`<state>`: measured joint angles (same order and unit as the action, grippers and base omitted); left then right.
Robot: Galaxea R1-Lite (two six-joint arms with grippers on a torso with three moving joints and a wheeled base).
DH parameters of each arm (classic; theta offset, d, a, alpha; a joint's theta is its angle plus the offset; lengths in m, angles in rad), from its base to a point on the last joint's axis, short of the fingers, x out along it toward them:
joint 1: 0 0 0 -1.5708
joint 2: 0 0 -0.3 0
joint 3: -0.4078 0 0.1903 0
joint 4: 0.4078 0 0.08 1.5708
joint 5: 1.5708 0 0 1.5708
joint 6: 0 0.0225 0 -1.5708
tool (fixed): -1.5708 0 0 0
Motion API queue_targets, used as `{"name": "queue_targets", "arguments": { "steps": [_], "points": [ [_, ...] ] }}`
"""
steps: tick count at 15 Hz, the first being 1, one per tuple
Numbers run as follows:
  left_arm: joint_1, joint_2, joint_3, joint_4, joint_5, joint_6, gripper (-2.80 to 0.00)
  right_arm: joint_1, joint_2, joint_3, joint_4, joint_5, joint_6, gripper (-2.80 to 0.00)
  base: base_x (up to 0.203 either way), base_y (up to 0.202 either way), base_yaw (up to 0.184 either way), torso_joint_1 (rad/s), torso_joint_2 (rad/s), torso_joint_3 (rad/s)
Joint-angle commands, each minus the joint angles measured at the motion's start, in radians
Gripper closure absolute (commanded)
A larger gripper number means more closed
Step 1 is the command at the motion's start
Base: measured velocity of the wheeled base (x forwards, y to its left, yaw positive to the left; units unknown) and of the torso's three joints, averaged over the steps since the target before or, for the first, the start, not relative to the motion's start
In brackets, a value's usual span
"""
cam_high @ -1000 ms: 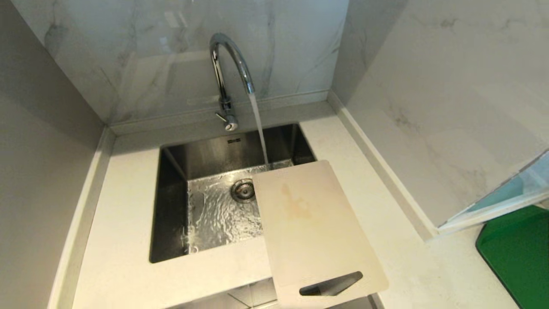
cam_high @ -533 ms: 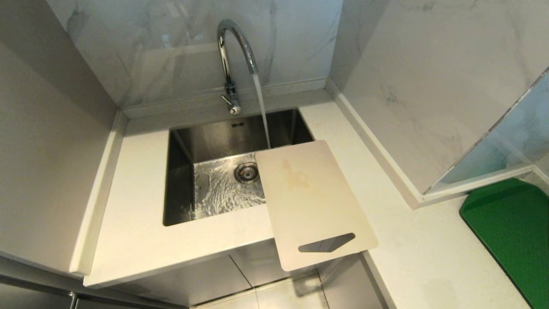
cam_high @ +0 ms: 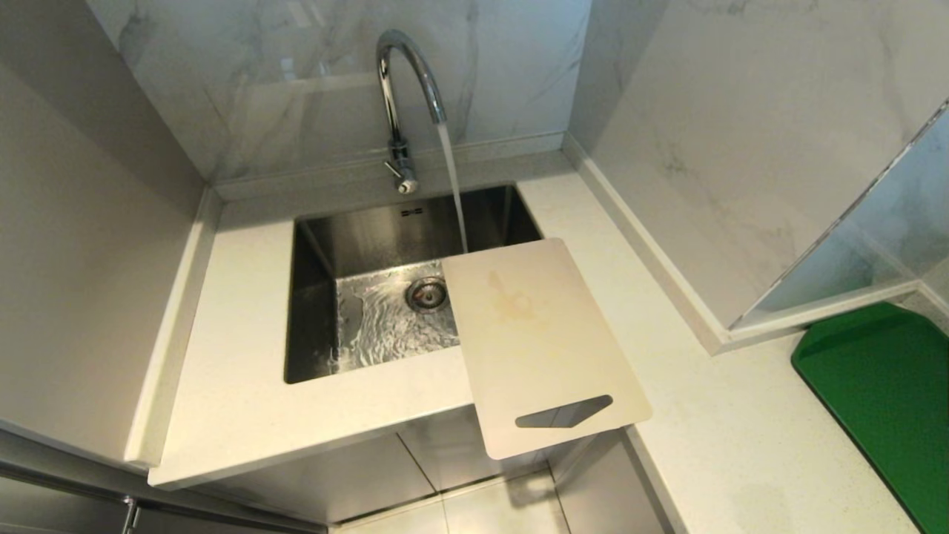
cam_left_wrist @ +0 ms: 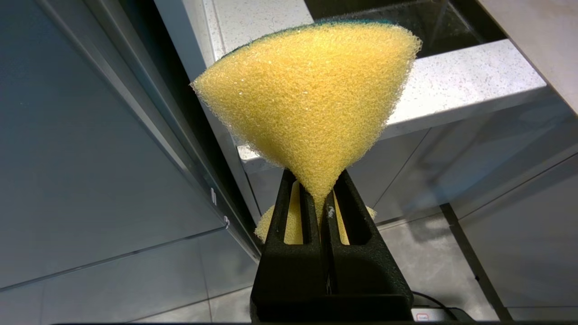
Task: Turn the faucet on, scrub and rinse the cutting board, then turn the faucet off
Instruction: Pick up the cutting board
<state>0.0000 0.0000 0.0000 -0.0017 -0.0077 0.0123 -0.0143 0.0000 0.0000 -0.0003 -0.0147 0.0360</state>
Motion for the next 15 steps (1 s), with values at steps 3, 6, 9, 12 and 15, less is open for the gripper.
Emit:
{"name": "queue_targets", "arguments": {
  "steps": [3, 6, 9, 12, 15],
  "points": [
    [0.0, 0.002, 0.002, -0.001, 0.0, 0.0, 0.0, 0.0, -0.001, -0.046, 0.008, -0.028, 0.015, 0.0, 0.0, 0.0, 0.0, 0.0, 0.0, 0.0],
    [0.0, 0.002, 0.002, -0.001, 0.0, 0.0, 0.0, -0.001, 0.052, -0.261, 0.185, -0.044, 0.092, 0.0, 0.0, 0.0, 0.0, 0.0, 0.0, 0.0],
    [0.0, 0.002, 0.002, 0.0, 0.0, 0.0, 0.0, -0.002, 0.307, -0.486, 0.298, -0.027, 0.252, 0.0, 0.0, 0.0, 0.0, 0.0, 0.0, 0.0],
    [0.0, 0.002, 0.002, 0.0, 0.0, 0.0, 0.0, -0.002, 0.583, -0.659, 0.42, 0.046, 0.435, 0.0, 0.0, 0.0, 0.0, 0.0, 0.0, 0.0],
    [0.0, 0.002, 0.002, 0.0, 0.0, 0.0, 0.0, -0.001, 0.804, -0.741, 0.496, 0.127, 0.669, 0.0, 0.0, 0.0, 0.0, 0.0, 0.0, 0.0]
  ]
}}
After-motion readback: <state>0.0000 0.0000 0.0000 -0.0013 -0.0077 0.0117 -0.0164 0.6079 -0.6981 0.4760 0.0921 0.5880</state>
